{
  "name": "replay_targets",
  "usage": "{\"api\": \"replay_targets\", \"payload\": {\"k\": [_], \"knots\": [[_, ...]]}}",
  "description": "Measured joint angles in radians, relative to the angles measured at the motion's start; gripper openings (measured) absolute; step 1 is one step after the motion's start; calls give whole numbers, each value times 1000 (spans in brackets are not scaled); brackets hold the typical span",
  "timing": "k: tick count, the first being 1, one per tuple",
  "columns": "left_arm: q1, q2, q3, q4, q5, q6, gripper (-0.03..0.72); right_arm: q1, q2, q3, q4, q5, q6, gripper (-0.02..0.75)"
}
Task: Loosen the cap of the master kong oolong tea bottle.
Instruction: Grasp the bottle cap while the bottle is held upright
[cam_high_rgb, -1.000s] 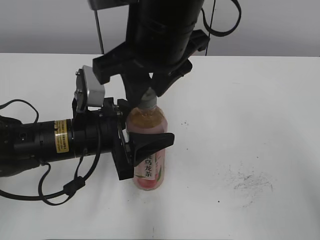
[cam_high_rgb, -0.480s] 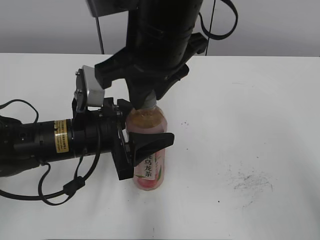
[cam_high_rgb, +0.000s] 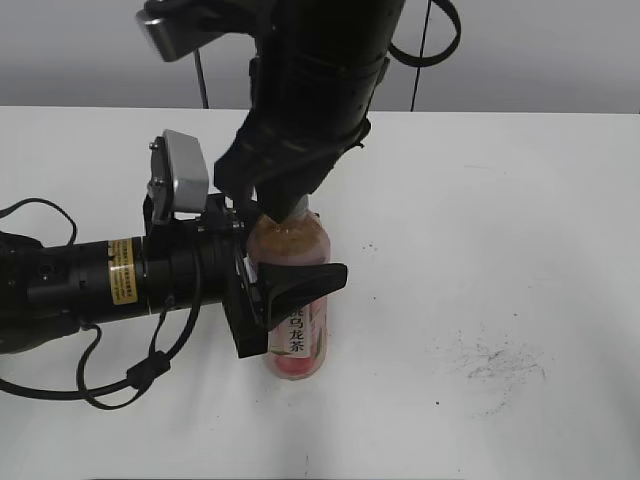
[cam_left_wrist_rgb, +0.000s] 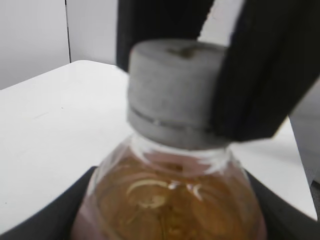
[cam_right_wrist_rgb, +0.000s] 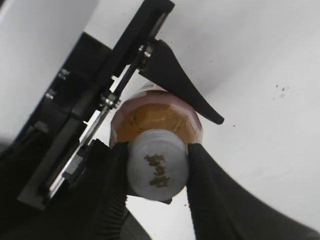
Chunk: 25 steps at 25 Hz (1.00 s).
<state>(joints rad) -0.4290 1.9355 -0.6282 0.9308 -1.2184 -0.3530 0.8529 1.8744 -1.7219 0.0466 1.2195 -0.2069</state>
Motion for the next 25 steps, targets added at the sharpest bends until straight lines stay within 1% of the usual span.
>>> {"api": "replay_targets", "payload": {"k": [3,6,10,19,21,25], "knots": [[0,0,0,0,0,2,446,0,0,0,0,0,-186,271],[0,0,0,0,0,2,446,-2,0,0,0,0,-318,271],[0,0,0,0,0,4,446,-2,0,0,0,0,-461,271],[0,0,0,10,-1,6,446,-2,0,0,0,0,-646,271],[0,0,0,16,-2,6,446,-2,0,0,0,0,-717,271],[0,0,-1,20,-2,9,446,-2,-1,0,1,0,-928,271]]}}
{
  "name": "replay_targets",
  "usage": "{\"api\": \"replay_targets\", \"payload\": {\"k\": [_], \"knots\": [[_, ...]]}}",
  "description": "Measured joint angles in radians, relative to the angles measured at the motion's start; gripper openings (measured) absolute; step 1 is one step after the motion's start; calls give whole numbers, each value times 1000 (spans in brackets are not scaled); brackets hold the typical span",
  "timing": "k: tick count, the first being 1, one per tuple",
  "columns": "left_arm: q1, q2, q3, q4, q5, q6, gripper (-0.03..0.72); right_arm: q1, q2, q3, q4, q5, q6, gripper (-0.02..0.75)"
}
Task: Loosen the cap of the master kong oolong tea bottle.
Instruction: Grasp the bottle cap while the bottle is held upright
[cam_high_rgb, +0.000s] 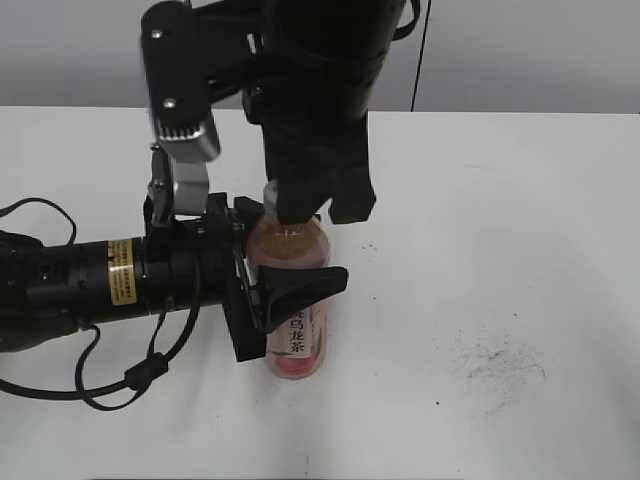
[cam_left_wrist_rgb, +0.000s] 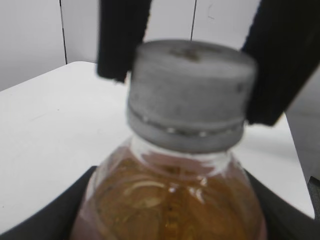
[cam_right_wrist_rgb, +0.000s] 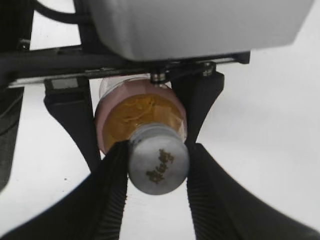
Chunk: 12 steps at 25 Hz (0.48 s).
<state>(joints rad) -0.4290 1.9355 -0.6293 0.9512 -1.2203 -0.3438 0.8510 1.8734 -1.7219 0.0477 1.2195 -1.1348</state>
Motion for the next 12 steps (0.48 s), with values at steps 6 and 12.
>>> {"api": "replay_targets", "payload": {"k": [6,12], "knots": [[0,0,-2,6,0,1,446,0,-2,0,0,0,-379,271],[0,0,-2,6,0,1,446,0,-2,-1,1,-5,-771,271]]}}
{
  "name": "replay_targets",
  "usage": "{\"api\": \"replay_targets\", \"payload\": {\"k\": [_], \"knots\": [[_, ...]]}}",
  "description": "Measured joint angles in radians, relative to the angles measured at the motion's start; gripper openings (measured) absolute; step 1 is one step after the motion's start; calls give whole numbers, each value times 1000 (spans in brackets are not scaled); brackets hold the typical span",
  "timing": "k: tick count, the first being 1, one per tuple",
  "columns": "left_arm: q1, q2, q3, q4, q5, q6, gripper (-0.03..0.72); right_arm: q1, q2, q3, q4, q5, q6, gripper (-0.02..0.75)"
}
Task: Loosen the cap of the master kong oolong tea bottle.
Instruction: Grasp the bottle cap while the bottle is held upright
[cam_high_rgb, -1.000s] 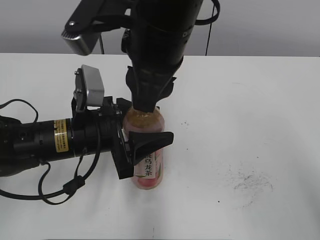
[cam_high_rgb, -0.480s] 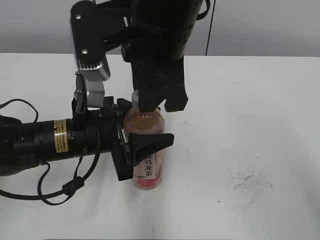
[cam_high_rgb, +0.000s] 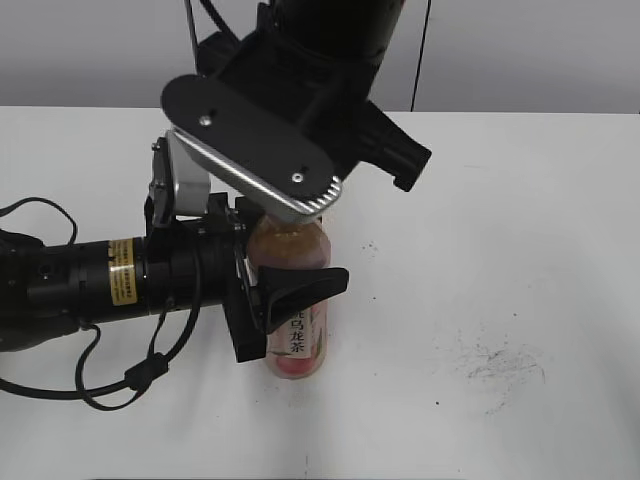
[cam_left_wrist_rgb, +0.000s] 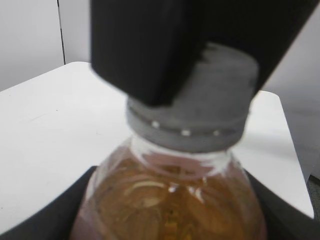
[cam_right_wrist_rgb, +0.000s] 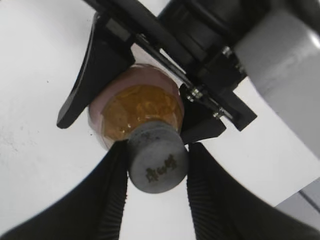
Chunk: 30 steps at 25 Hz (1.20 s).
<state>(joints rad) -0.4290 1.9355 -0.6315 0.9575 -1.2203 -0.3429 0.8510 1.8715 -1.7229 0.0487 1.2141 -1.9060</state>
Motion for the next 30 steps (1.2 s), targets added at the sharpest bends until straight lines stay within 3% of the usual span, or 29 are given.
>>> {"api": "replay_targets", "payload": {"k": [3,7,12,14,22,27,30], "knots": [[0,0,0,0,0,1,446,0,0,0,2,0,-15,271],[0,0,-2,4,1,1,446,1,0,0,1,2,204,293],[0,0,-2,4,-1,0,446,1,2,1,1,3,710,531],[0,0,-2,4,-1,0,446,1,2,1,1,3,944,579],[0,0,-2,4,-1,0,446,1,2,1,0,3,1674,517],[0,0,-2,4,-1,0,446,1,2,1,-8,4,1857,501],[0,0,-2,4,-1,0,446,1,2,1,-14,5,1877,428]]}}
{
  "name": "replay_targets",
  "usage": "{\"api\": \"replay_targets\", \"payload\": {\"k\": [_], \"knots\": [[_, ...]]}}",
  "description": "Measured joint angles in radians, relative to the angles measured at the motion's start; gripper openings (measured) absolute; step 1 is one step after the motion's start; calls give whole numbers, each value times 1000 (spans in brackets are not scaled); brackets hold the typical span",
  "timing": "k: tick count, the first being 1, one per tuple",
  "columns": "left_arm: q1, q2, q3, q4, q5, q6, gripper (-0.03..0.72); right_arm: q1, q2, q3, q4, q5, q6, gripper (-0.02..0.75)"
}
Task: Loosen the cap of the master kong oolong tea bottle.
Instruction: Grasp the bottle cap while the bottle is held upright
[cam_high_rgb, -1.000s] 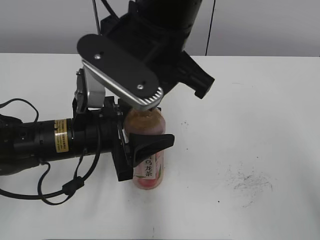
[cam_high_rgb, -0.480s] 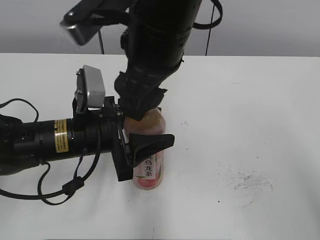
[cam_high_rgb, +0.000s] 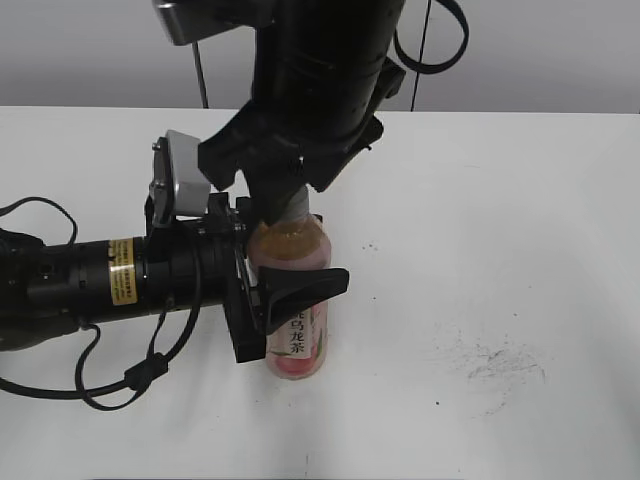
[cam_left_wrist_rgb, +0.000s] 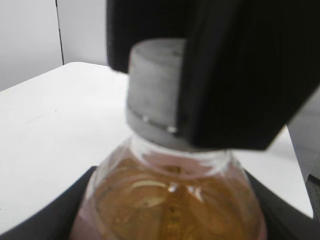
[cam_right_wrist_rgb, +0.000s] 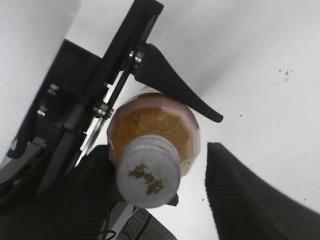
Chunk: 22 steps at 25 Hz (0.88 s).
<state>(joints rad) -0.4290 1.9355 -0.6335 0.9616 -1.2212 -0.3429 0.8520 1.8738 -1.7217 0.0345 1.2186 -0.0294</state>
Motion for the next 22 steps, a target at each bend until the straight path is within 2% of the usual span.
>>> {"api": "replay_targets", "payload": {"k": [3,7,10,22], "knots": [[0,0,0,-1,1,0,446,0,0,0,4,0,0,274],[0,0,0,-1,1,0,446,2,0,0,3,0,-76,271],[0,0,0,-2,1,0,446,2,0,0,8,0,-216,271],[0,0,0,3,1,3,445,3,0,0,12,2,-1038,271]]}}
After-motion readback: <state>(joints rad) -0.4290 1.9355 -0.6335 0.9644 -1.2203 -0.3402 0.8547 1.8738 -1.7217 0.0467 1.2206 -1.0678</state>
